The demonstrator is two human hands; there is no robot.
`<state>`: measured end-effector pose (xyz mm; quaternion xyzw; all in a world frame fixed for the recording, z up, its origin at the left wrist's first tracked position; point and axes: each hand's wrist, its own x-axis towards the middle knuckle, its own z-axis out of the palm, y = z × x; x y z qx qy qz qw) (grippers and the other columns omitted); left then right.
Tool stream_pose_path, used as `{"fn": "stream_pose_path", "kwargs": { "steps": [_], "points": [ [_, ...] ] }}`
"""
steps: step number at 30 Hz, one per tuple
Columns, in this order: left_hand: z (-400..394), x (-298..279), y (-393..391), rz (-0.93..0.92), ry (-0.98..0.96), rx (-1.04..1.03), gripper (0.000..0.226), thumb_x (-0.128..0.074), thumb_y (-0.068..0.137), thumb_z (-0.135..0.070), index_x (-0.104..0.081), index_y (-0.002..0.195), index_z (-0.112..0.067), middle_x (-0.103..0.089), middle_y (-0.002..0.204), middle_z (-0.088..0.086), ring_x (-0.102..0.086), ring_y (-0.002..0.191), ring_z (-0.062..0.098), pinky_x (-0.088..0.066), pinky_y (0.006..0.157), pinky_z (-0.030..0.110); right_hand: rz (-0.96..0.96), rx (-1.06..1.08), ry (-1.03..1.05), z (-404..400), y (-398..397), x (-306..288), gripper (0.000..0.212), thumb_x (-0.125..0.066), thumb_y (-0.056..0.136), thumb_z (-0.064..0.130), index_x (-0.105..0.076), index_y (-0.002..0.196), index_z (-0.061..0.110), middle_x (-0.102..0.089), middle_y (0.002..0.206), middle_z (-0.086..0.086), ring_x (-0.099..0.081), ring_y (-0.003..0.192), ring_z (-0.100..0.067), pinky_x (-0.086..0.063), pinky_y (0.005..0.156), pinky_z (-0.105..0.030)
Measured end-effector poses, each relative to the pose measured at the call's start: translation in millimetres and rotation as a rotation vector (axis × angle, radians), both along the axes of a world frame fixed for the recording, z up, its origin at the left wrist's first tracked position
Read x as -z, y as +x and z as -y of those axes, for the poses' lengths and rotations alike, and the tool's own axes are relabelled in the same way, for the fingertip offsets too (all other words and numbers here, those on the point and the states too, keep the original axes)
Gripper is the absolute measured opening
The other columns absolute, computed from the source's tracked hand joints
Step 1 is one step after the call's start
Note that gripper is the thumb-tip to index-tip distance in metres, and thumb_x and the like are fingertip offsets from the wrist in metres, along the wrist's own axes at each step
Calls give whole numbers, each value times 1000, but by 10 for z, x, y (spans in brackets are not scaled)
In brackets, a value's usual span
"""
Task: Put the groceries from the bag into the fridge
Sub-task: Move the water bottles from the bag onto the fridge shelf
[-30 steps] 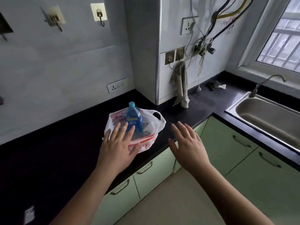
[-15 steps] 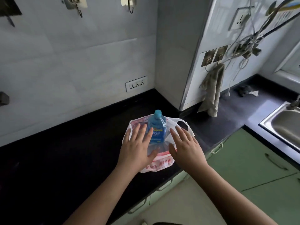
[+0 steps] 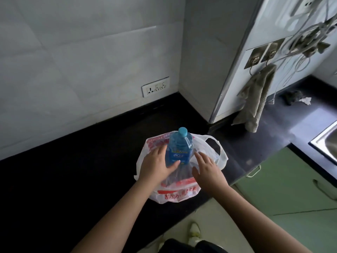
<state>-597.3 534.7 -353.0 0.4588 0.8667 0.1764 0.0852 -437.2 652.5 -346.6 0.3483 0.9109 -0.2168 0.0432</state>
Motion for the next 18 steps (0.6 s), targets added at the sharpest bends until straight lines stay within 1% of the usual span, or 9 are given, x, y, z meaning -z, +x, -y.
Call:
{"fn": "stream_pose_path", "kwargs": {
  "steps": [4, 6, 7, 8, 9, 11, 12, 15, 18],
  "points": [
    [-206, 77, -114, 341, 31, -114, 94, -73, 78, -56, -27, 152, -20, -39, 154, 2, -39, 141, 20, -40, 109, 34, -20, 100, -273, -246, -172, 127, 60, -46, 95, 25, -24, 150, 28, -28, 156, -2, -47, 129, -25, -42, 105, -43],
    [-305, 89, -164, 430, 44, -143, 96, -81, 75, -44, -26, 152, -23, -40, 152, 0, -39, 139, 20, -35, 108, 29, -50, 151, -393, -338, -257, 203, 56, -46, 94, 20, -31, 147, 31, -42, 146, -2, -55, 117, -20, -49, 95, -36],
    [-345, 98, -175, 465, 48, -150, 95, -83, 74, -38, -28, 151, -24, -41, 151, -1, -39, 138, 18, -33, 105, 25, -78, 193, -479, -359, -289, 233, 52, -44, 95, 18, -36, 143, 33, -49, 139, 1, -59, 109, -16, -51, 86, -31],
    [-394, 106, -192, 498, 61, -160, 95, -85, 73, -34, -29, 150, -25, -42, 150, -2, -40, 137, 17, -31, 103, 23, -121, 246, -600, -389, -323, 266, 46, -42, 96, 16, -42, 138, 35, -54, 132, 3, -61, 101, -14, -51, 77, -27],
    [-433, 113, -208, 531, 81, -171, 95, -87, 71, -31, -32, 148, -25, -43, 149, -2, -41, 135, 16, -31, 102, 23, -183, 323, -756, -406, -352, 283, 42, -38, 97, 13, -48, 131, 35, -56, 128, 3, -61, 99, -14, -49, 74, -25],
    [-487, 151, -224, 576, 99, -182, 93, -89, 67, -29, -38, 145, -23, -48, 144, -2, -44, 131, 14, -33, 101, 23, -312, 517, -1043, -440, -400, 332, 33, -34, 99, 12, -55, 119, 29, -60, 120, -2, -60, 99, -16, -46, 75, -26],
    [-506, 166, -221, 581, 104, -179, 92, -90, 66, -28, -40, 143, -22, -50, 142, -2, -46, 129, 13, -34, 100, 24, -346, 594, -1121, -467, -413, 337, 29, -34, 101, 16, -59, 113, 24, -63, 113, -3, -60, 97, -16, -46, 75, -27],
    [-536, 187, -195, 602, 151, -196, 94, -92, 63, -24, -42, 142, -21, -51, 139, -2, -46, 128, 13, -35, 102, 25, -323, 695, -1210, -551, -441, 365, 27, -38, 101, 27, -62, 103, 14, -65, 99, -4, -60, 89, -18, -45, 71, -29],
    [-559, 149, -198, 607, 197, -200, 96, -95, 58, -22, -46, 140, -23, -52, 137, -6, -46, 126, 11, -36, 107, 28, -296, 722, -1233, -612, -462, 416, 27, -41, 101, 28, -61, 102, 10, -65, 101, -7, -60, 95, -22, -46, 79, -30]
  ]
}}
